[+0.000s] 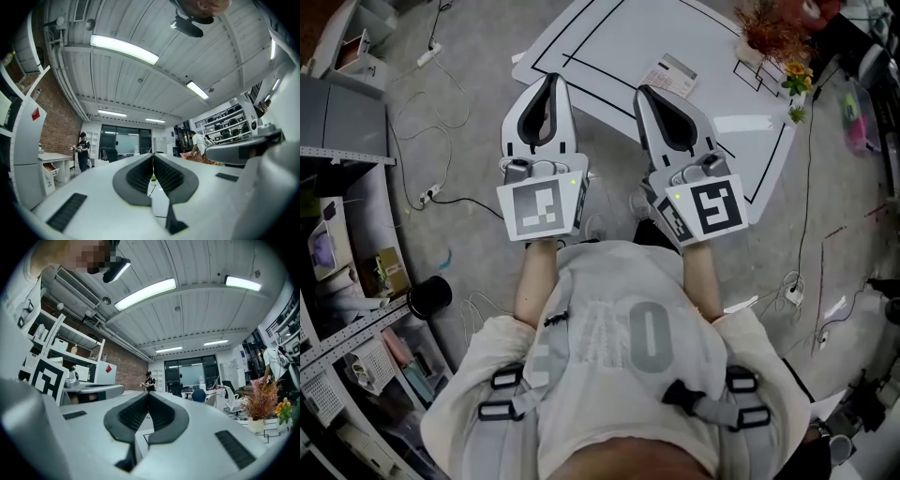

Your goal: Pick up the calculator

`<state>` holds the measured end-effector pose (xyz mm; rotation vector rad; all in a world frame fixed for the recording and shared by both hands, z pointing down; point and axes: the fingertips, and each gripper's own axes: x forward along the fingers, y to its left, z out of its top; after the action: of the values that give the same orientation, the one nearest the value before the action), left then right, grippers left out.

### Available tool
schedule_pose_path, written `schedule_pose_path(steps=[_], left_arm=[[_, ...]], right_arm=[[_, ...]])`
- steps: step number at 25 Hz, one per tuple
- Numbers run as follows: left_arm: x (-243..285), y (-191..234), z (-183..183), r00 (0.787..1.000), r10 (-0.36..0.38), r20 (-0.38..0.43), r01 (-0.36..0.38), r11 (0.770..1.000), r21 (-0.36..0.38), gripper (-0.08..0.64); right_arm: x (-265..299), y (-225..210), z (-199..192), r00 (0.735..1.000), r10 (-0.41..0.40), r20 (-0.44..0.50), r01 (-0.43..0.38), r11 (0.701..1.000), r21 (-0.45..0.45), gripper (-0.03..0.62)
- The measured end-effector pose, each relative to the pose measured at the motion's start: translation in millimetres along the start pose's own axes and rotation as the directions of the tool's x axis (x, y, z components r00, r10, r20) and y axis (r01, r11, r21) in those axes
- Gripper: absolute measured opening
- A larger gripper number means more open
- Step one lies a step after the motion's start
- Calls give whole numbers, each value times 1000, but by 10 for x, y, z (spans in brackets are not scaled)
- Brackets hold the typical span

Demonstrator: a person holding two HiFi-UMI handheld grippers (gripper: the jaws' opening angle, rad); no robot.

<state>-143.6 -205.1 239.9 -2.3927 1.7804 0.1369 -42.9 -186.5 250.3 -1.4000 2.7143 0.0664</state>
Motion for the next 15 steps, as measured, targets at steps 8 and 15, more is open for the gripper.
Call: schedule_pose_path(steps=[8, 15], left_arm=[[251, -211, 20, 998, 55, 8, -55, 998, 18, 21], [368, -347, 3, 998, 63, -3, -63, 997, 36, 21]], right_arm=[[-14, -410, 53, 999, 48, 14, -48, 998, 30, 9], [-16, -606, 30, 997, 73, 9, -73, 997, 38, 9]])
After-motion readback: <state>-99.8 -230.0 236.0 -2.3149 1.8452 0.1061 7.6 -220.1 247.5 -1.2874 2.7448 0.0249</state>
